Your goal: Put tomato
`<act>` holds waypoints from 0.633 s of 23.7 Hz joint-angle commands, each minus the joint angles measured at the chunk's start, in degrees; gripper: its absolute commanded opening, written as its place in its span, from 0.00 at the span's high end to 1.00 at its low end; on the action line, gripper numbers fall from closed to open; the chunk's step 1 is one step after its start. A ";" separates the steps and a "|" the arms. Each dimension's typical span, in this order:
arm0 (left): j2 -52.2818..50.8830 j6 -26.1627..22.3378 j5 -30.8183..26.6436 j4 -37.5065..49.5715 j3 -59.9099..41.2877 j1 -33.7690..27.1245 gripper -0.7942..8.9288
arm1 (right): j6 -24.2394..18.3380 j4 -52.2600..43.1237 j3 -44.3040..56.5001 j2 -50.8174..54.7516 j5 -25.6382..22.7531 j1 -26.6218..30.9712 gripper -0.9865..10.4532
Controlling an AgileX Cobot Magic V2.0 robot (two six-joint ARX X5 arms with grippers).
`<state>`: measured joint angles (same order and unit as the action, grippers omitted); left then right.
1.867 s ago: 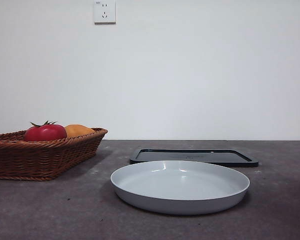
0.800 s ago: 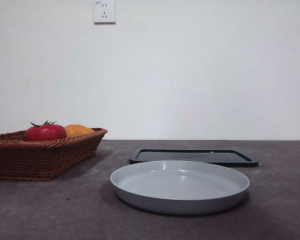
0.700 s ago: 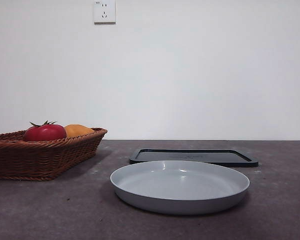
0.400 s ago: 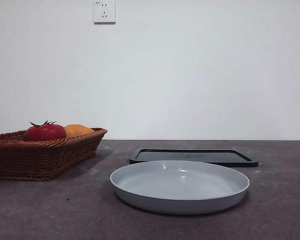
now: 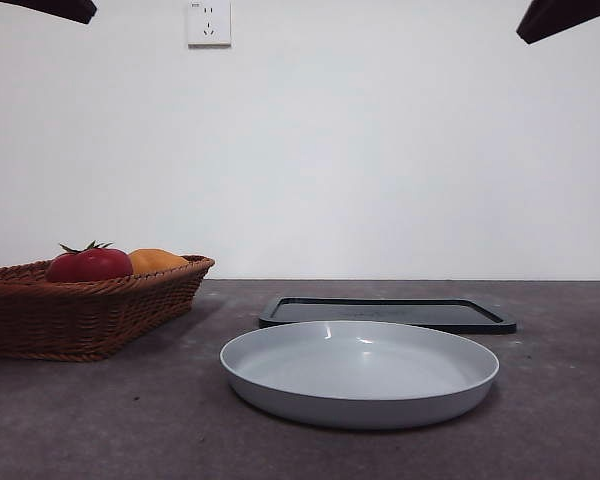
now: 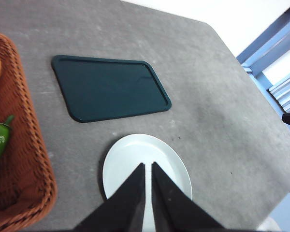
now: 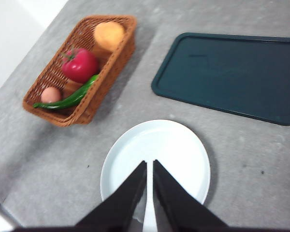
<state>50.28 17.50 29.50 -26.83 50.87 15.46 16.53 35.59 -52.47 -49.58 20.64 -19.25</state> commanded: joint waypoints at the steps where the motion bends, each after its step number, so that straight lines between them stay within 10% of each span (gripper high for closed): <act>1: 0.57 -0.11 0.35 0.68 1.36 0.77 0.89 | -0.70 -0.39 -1.01 -0.15 -0.35 -0.31 0.90; 4: 0.59 -0.11 0.35 0.70 1.36 0.81 0.85 | -0.96 -0.39 -1.01 -0.15 -0.33 -0.31 0.89; 9: 0.61 -0.04 0.35 0.72 1.36 0.81 0.27 | -0.83 -0.39 -1.01 -0.13 -0.31 -0.31 0.38; 15: 0.61 0.15 0.28 0.68 1.36 0.79 0.26 | -0.70 -0.39 -1.01 -0.13 -0.28 -0.31 0.38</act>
<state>50.35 17.50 29.69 -26.81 50.94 16.03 16.29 35.59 -52.47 -49.47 20.40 -19.25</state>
